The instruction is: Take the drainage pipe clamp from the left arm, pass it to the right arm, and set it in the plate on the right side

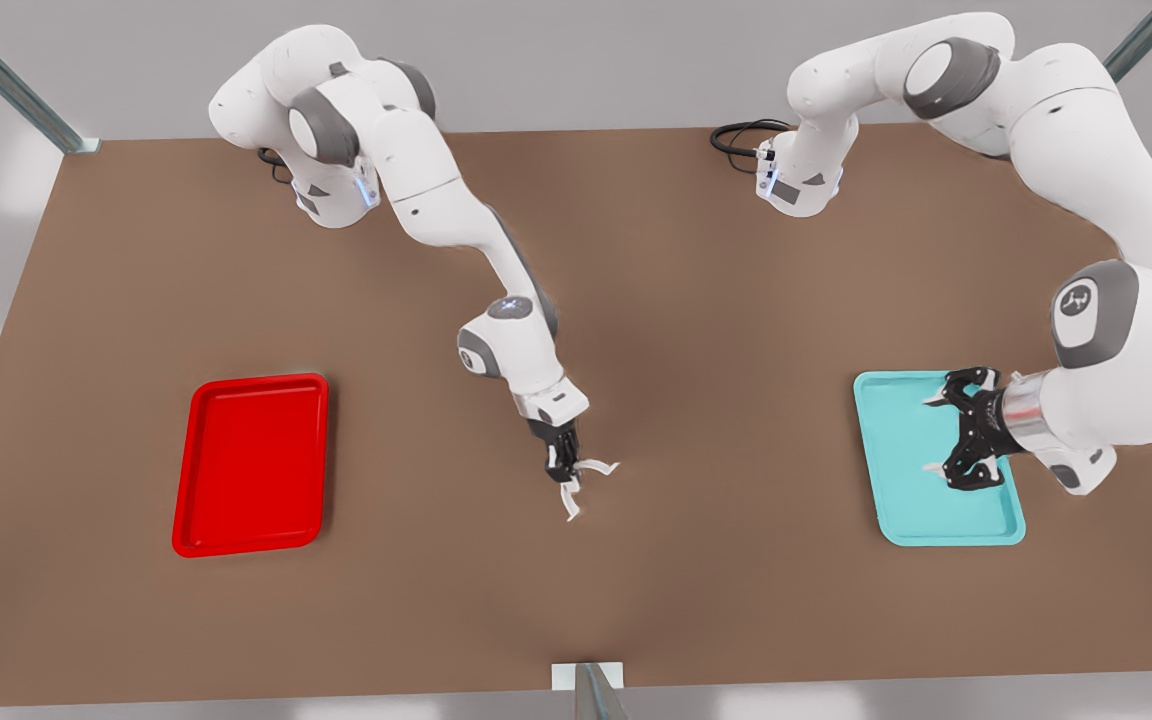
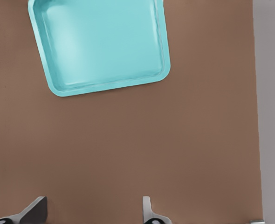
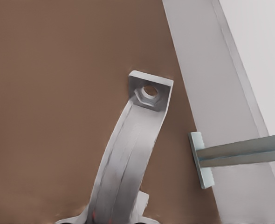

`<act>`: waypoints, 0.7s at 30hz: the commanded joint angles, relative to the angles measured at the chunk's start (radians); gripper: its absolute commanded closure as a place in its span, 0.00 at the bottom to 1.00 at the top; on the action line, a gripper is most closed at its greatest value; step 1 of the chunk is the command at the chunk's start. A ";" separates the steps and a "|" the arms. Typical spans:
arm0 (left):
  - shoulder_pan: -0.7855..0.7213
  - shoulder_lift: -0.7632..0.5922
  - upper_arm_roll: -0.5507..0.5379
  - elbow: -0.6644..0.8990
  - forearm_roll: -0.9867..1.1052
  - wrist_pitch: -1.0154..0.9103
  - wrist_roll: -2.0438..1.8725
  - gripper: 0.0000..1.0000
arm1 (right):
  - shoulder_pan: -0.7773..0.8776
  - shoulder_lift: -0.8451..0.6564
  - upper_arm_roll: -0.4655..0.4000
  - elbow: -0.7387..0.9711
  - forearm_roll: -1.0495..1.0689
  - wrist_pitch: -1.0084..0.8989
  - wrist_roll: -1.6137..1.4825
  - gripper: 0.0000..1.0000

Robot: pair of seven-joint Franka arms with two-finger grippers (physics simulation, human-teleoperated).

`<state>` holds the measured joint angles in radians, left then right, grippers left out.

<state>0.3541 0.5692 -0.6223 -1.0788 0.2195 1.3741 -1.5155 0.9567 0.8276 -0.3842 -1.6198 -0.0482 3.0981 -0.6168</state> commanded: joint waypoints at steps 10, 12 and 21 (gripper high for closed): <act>-0.282 -0.293 0.342 -0.432 -0.164 0.227 1.310 0.00 | -0.381 -0.449 -0.082 -0.532 -0.021 0.186 -0.621 0.79; -0.279 -0.285 0.340 -0.432 -0.161 0.229 1.310 0.00 | -0.452 -0.496 -0.084 -0.595 -0.019 0.185 -0.727 0.79; -0.271 -0.284 0.342 -0.431 -0.160 0.234 1.308 0.00 | -0.605 -0.392 -0.085 -0.735 -0.019 0.421 -1.058 0.79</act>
<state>0.0828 0.2864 -0.2802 -1.5099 0.0577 1.6005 -0.6141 0.3551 0.4288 -0.4688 -2.3505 -0.0692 3.3883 -1.1269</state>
